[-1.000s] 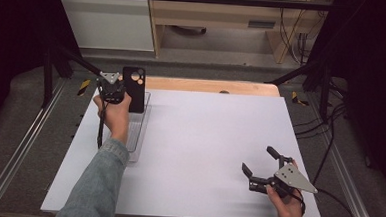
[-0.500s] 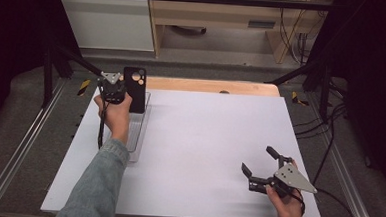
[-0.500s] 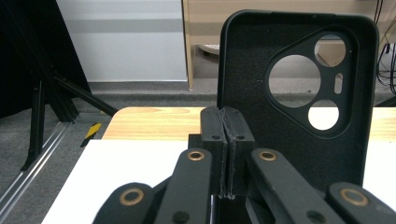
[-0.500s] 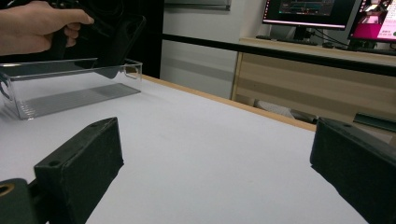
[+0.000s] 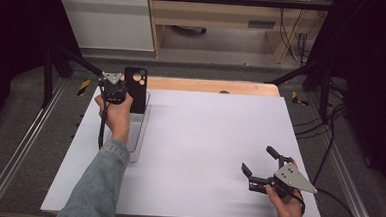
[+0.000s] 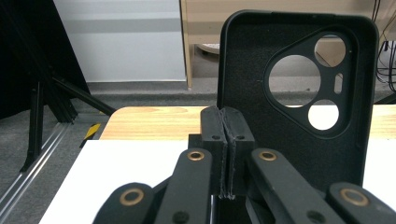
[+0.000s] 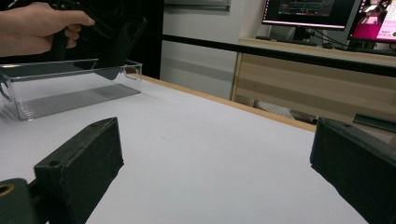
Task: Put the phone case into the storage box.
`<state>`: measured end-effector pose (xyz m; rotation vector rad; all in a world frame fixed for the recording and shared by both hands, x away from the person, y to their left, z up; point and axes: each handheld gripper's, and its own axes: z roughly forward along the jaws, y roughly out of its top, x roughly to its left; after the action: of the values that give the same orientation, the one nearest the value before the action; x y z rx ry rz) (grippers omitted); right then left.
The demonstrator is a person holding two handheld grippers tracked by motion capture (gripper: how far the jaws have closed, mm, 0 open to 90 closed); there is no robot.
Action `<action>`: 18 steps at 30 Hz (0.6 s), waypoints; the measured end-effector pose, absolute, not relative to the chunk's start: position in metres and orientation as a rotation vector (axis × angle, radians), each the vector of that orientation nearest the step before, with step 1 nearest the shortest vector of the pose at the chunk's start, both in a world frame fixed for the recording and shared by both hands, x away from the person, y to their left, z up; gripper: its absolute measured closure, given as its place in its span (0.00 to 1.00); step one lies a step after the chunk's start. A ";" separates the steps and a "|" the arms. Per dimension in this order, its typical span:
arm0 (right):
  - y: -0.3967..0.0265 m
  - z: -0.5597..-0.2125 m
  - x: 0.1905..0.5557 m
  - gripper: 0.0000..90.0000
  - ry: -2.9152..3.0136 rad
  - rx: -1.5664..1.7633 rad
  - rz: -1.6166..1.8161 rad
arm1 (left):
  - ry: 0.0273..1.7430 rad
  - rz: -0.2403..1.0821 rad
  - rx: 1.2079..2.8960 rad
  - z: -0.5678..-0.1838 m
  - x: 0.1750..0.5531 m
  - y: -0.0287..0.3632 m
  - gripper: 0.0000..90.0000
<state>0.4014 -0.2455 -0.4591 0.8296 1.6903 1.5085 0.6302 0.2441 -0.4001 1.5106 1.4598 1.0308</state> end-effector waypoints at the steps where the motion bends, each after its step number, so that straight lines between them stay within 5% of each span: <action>1: -0.245 -0.459 0.401 0.03 1.691 0.829 1.509 | 1.460 1.031 1.509 -0.400 0.630 0.244 0.98; 18: -0.244 -0.460 0.402 0.03 1.694 0.828 1.510 | 1.461 1.030 1.523 -0.402 0.632 0.244 0.98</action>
<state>0.4015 -0.2444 -0.4595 0.8285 1.6943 1.5102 0.6322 0.2437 -0.4024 1.5226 1.4614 1.0297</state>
